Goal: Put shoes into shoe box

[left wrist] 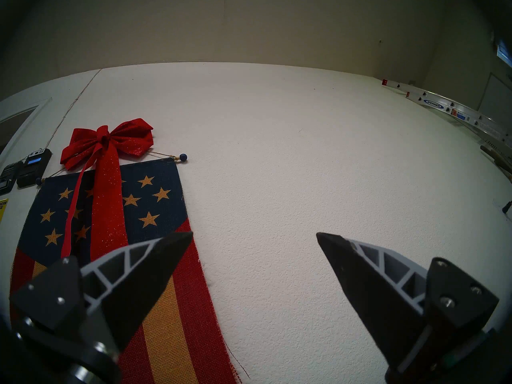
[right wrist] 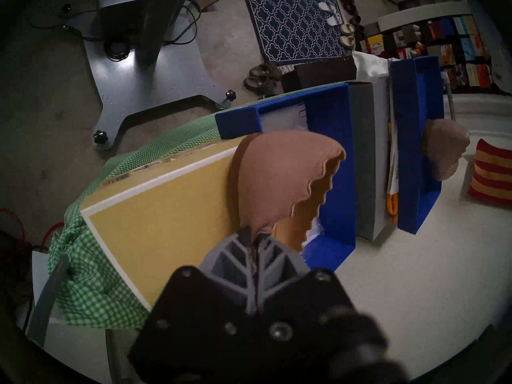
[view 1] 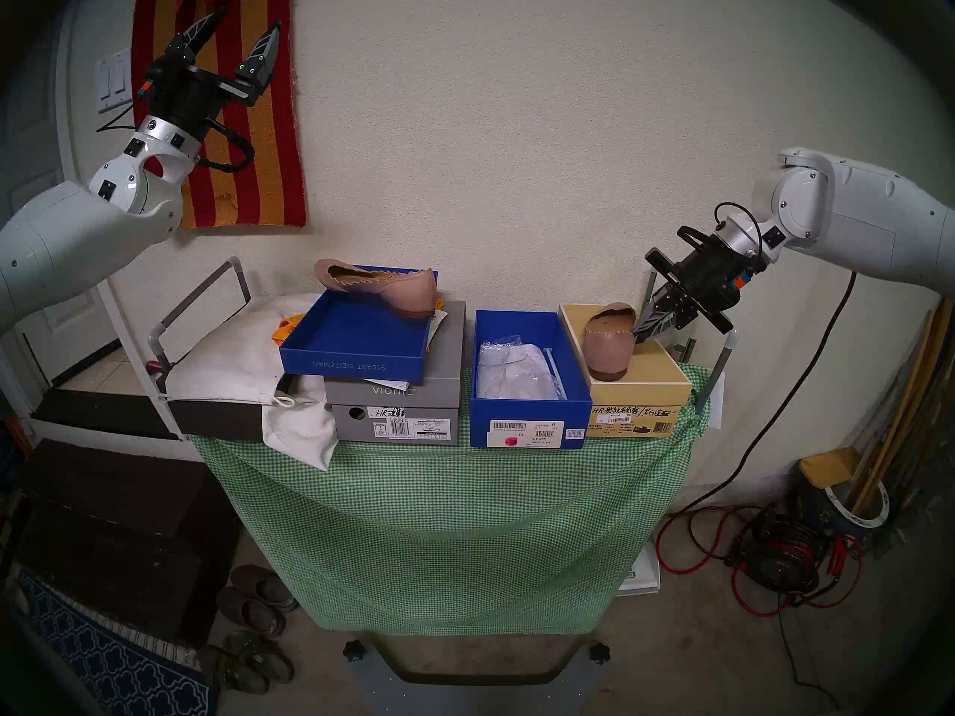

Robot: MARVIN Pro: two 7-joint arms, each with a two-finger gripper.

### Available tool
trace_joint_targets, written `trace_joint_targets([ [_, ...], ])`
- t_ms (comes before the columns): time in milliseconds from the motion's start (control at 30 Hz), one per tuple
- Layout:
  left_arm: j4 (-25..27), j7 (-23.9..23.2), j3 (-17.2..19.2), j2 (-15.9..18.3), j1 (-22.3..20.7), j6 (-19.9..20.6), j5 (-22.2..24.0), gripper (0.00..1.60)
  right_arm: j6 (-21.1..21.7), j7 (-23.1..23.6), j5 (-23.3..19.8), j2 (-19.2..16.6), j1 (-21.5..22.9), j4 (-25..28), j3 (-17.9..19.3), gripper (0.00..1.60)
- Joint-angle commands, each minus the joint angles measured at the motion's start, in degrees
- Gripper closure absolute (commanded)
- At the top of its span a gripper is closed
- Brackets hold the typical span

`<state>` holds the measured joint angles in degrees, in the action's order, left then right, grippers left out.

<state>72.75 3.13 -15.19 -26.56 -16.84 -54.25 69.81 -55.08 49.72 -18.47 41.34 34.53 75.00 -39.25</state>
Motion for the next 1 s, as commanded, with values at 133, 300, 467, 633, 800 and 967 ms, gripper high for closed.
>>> trace_joint_targets([
  [133, -0.1, -0.1, 0.1, -0.1, -0.1, 0.0, 0.0, 0.0, 0.1, 5.9, -0.2, 6.0, 2.1, 0.8, -2.2, 1.6],
  [300, -0.1, -0.1, 0.0, -0.1, -0.1, 0.0, 0.0, 0.0, 0.1, 5.7, 0.4, 7.1, 0.3, 1.5, -3.1, 1.6],
  [467, -0.1, -0.1, 0.0, -0.1, -0.1, 0.0, 0.1, 0.0, 0.1, 4.2, 1.5, 8.6, -1.9, 1.3, -3.7, 1.6],
  [633, -0.1, -0.1, 0.0, -0.1, -0.2, 0.0, 0.1, 0.0, 0.1, 3.2, 2.3, 9.1, -3.4, 1.1, -3.9, 1.6],
  [800, -0.1, -0.1, 0.0, -0.1, -0.2, 0.0, 0.1, 0.0, 0.1, 2.8, 4.7, 9.2, -4.1, 0.0, -2.4, 1.6],
  [967, -0.1, -0.1, 0.0, -0.1, -0.2, 0.0, 0.1, 0.0, 0.1, 2.4, 4.7, 10.1, -4.3, -2.4, -0.6, 1.6],
])
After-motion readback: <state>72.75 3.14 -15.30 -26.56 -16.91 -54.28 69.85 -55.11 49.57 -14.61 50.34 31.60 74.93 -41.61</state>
